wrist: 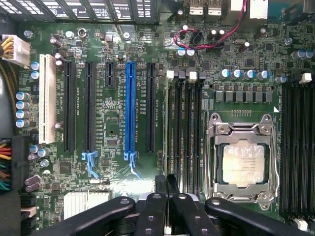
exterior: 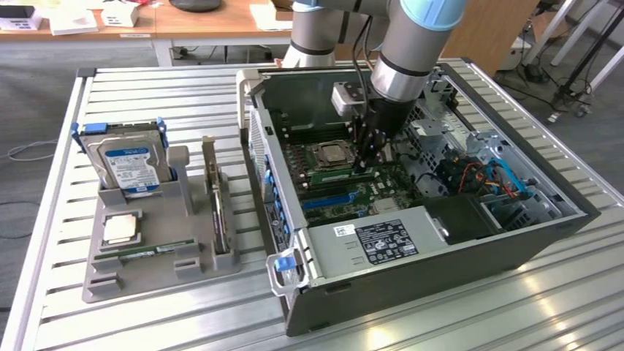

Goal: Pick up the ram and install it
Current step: 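Insert the ram into the slot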

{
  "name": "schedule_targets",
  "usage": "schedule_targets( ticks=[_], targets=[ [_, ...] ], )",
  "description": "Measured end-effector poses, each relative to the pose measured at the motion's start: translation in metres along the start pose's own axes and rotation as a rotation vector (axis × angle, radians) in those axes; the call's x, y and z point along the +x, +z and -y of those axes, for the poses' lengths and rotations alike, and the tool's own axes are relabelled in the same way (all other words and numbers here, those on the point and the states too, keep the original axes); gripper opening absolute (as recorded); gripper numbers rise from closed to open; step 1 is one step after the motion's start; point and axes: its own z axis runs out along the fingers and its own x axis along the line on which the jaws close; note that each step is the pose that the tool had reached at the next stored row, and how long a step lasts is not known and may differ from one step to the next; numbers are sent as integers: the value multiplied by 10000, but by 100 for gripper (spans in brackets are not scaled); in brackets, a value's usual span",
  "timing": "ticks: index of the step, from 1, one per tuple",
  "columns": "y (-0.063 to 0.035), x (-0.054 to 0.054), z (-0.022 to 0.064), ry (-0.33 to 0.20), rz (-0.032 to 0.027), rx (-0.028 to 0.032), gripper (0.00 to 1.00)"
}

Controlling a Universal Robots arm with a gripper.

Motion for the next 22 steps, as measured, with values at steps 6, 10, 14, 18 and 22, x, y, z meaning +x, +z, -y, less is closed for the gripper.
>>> schedule_targets(
  ticks=[6,10,14,18,22],
  targets=[
    [-7,-1,-1,2,-32,0,12],
    [-5,-27,-1,2,-31,0,12],
    [-4,-29,-1,2,-31,0,12],
    [1,-31,-2,2,-33,0,12],
    [6,-32,-2,2,-32,0,12]
  ],
)
